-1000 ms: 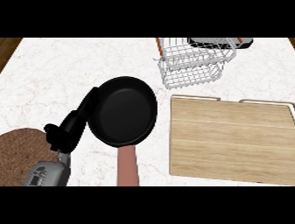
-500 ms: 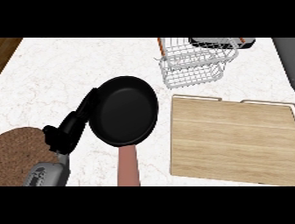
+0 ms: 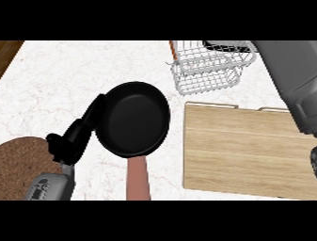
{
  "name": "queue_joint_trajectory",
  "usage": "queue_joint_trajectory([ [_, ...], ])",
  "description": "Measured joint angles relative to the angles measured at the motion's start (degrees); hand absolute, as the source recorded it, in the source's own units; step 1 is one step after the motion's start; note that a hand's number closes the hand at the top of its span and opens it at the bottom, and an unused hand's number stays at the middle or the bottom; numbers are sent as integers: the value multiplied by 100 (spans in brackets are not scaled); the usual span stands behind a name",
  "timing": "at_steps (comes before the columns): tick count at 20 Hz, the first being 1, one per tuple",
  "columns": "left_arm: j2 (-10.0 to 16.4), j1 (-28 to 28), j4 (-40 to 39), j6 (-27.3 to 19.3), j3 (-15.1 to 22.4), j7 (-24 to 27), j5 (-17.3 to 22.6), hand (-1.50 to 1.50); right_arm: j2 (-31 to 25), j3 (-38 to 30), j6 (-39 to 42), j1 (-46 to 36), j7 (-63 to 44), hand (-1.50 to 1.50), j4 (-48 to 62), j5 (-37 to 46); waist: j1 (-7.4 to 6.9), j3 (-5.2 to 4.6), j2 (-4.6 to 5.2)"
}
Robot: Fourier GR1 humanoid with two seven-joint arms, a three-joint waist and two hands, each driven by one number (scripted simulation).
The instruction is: Pick the lemon from the tray and place it in the tiered basket
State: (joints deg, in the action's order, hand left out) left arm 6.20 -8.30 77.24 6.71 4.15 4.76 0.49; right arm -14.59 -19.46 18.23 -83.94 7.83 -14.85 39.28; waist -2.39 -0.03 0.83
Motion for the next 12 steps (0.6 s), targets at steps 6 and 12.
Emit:
queue_joint_trajectory([
  [6, -56, -111, 3, -48, 7, -85, -32, 0, 133, -434, 294, -153, -774, -150, 431, -444, 7, -1, -2],
  [12, -56, -14, 93, -27, 26, -129, -39, 0, 125, -966, 534, -255, -1671, -150, 673, -1026, 18, 0, -13],
])
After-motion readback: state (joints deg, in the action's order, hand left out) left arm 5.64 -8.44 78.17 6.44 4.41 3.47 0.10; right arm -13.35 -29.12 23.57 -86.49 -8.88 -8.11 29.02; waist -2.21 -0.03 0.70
